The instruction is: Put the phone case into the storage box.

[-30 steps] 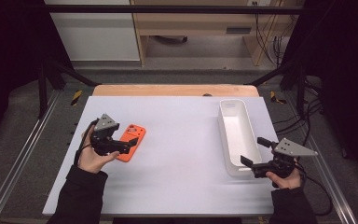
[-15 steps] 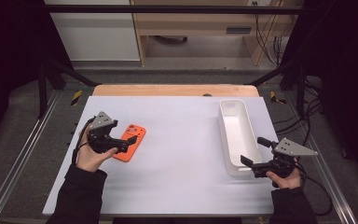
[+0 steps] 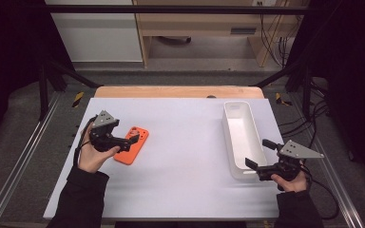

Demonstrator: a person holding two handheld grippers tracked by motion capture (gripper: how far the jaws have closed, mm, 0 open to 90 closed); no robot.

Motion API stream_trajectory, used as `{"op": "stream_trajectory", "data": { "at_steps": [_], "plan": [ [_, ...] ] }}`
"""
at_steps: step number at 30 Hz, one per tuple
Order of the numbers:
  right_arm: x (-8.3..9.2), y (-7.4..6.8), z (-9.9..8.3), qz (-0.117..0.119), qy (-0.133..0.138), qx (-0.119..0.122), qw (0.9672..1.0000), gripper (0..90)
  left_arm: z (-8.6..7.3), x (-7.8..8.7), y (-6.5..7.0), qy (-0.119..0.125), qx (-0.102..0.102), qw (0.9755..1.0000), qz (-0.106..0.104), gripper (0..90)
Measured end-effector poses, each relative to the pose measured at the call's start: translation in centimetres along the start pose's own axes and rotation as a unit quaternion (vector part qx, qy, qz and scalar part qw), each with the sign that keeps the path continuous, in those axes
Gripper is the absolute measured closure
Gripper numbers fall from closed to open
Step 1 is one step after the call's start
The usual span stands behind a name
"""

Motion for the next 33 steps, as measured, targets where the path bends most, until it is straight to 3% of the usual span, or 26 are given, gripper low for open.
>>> {"op": "stream_trajectory", "data": {
  "at_steps": [13,33],
  "plan": [
    [0.0,0.0,0.0,-0.001,0.001,0.0,1.0,0.5,-0.5,-2.5,-0.9,-0.034,-0.004,0.9992,0.021,1.3],
    [0.0,0.0,0.0,0.001,-0.002,-0.001,1.0,0.5,-1.3,-5.3,-1.7,-0.069,-0.002,0.9972,0.027,1.3]
  ]
}}
Point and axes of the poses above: each handheld gripper's, and its own axes: x roughly backward along the jaws, z roughly out of its top, y roughly to its right, the point moved 1 cm from there along -x, roughly forward along the jaws, and after that the axes turned 14 degrees about z, right-handed, at the moved point
